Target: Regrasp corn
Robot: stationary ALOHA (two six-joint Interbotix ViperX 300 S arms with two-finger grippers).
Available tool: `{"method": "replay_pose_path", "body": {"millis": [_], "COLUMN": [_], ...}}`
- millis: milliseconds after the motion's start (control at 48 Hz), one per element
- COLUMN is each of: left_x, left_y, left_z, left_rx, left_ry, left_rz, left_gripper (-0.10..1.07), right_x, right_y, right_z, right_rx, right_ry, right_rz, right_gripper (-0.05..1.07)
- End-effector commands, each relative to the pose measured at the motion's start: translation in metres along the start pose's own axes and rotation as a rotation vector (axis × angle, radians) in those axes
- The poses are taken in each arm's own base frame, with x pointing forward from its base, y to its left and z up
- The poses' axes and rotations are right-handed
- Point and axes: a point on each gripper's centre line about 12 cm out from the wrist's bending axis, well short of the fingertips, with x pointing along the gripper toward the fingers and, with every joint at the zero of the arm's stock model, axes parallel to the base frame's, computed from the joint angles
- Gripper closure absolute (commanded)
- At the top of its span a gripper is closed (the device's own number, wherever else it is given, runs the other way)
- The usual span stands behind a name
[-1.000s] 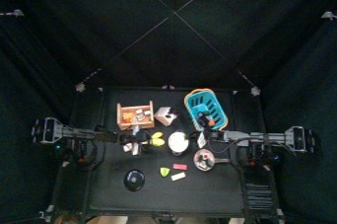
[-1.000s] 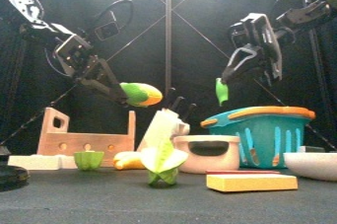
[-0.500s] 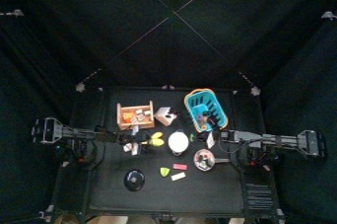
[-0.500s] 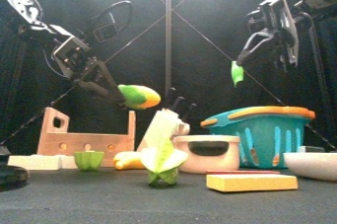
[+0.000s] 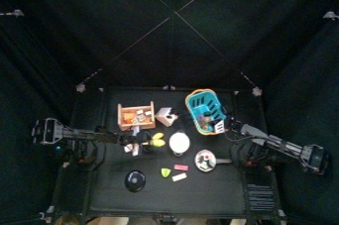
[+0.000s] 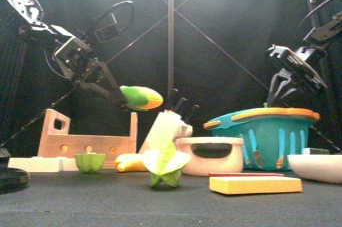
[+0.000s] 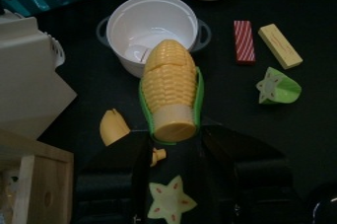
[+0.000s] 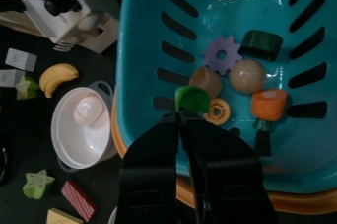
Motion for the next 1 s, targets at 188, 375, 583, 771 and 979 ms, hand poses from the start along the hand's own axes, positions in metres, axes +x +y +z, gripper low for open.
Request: {"method": "replay_pose_path", "body": {"millis": [188,375,583,771,979], "left_x": [-0.002,-0.002,-0.002,-0.002,-0.002], "left_y": [0.002,0.002,0.002,0.002,0.001], "left_z": [0.007,0.007,0.007,0.007,0.008], "left_rx": [0.001,0.001,-0.001,-0.001,0.002], "left_ry": [-0.024,-0.024,-0.024,-0.024,-0.028], "left_rz": [0.004,0.004,0.004,0.004,0.002], "left_gripper": [0.36,0.36,0.36,0.36,0.36], "right_x": [-0.001,0.0,0.0,-0.001,-0.008], "right_y": [0.001,0.0,0.0,0.001,0.01], "right_z": [0.003,0.002,0.002,0.002,0.013], "right_rx": [0.0,0.0,-0.001,-0.002,-0.004], "right_ry": [-0.012,-0.009,-0.009,-0.011,-0.058], "right_rz": [0.005,0.003,0.004,0.005,0.048], "right_gripper": [0.43,0.36,0.36,0.36,0.37]}}
